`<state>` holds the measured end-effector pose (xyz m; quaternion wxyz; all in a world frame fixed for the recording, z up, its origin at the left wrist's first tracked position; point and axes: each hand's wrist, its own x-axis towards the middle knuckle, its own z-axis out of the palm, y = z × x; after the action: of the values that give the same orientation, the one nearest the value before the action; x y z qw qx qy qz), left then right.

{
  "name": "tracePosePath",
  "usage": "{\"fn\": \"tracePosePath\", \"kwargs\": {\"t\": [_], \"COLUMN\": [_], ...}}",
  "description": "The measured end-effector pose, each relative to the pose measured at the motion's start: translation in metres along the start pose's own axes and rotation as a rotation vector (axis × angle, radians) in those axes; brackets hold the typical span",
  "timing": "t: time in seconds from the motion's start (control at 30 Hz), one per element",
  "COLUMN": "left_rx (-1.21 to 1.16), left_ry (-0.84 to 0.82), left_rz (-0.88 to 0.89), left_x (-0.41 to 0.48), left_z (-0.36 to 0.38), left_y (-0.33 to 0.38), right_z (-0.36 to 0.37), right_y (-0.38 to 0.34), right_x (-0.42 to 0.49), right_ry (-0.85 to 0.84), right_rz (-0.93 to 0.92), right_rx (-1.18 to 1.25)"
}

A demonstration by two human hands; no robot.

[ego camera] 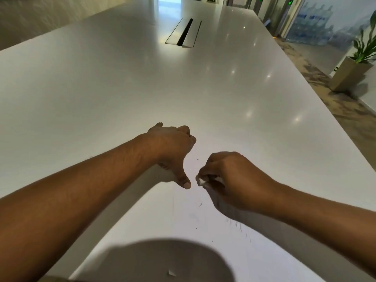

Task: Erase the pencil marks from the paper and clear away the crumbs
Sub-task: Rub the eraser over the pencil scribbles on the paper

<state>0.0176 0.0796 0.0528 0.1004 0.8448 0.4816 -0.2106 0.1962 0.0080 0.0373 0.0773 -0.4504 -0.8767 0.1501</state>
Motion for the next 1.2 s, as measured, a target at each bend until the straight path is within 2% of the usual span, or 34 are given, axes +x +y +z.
{"fn": "tracePosePath", "kwargs": {"t": [0.13, 0.27, 0.4, 0.57, 0.67, 0.73, 0.93, 1.03, 1.07, 1.2], "left_rx": [0.019, 0.025, 0.017, 0.019, 0.034, 0.039, 0.031, 0.032, 0.027, 0.007], "left_ry": [-0.007, -0.009, -0.003, -0.006, -0.005, -0.005, -0.016, -0.020, -0.023, -0.011], "left_rz": [-0.005, -0.003, -0.009, -0.010, -0.012, -0.011, -0.020, -0.014, -0.014, -0.007], "left_x": [0.000, 0.000, 0.000, -0.001, -0.001, -0.001, -0.002, -0.002, -0.002, 0.000], "left_z": [-0.001, -0.003, -0.002, -0.004, -0.004, -0.004, -0.004, -0.005, -0.005, -0.005], "left_y": [0.002, 0.003, 0.003, 0.005, 0.006, 0.005, 0.004, 0.005, 0.005, 0.003], "right_z": [0.000, 0.012, 0.007, 0.011, 0.009, 0.012, 0.005, -0.004, -0.010, -0.022], "right_y": [0.002, -0.019, -0.008, -0.037, -0.041, -0.045, -0.047, -0.038, -0.033, 0.008], "right_x": [-0.001, -0.020, -0.010, -0.028, -0.015, -0.016, -0.060, -0.057, -0.054, -0.042], "right_ry": [0.149, 0.103, 0.229, 0.095, 0.175, 0.171, -0.059, -0.104, -0.068, 0.308], "right_rz": [0.033, -0.065, 0.039, -0.155, -0.167, -0.186, -0.187, -0.123, -0.062, 0.257], "right_rx": [-0.096, -0.115, -0.192, -0.190, -0.283, -0.292, -0.311, -0.188, -0.109, 0.247]}}
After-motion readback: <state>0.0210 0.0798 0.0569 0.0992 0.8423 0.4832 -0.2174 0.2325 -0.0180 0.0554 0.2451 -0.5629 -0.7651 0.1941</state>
